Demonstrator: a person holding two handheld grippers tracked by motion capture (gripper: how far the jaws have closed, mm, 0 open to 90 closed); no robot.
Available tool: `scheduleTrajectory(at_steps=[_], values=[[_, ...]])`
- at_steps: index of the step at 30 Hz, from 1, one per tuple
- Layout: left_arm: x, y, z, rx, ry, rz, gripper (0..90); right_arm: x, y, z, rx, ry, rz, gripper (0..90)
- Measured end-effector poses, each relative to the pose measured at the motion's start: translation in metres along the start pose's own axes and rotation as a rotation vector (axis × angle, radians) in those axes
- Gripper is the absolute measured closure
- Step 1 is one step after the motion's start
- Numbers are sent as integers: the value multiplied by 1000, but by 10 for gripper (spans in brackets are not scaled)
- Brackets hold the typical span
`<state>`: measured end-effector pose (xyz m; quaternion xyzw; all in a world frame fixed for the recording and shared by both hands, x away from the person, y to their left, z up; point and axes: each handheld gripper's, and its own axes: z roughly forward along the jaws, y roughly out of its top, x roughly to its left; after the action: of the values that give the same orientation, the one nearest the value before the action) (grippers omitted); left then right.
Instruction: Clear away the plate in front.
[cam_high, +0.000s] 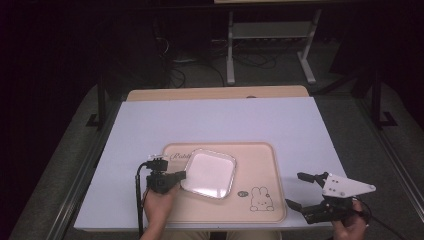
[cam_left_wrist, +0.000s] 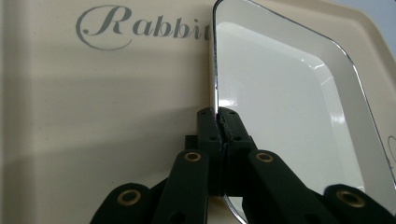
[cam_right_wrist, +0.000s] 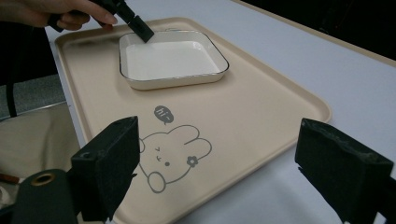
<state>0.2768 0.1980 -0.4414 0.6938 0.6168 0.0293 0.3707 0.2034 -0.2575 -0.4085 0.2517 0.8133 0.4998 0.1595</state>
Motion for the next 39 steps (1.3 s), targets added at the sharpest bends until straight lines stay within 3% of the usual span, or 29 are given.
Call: scheduleTrajectory(at_steps=[5,14,39], values=[[-4,-8,-2,-3,27,21,876,0,0,0,1,0,-2,131],[-12,-16,-10,13,36,77,814,1,1,0,1,-3,-5,131],[-24,-30,-16,35,27,145,794,2,2,-2,-2,-10,-10,131]])
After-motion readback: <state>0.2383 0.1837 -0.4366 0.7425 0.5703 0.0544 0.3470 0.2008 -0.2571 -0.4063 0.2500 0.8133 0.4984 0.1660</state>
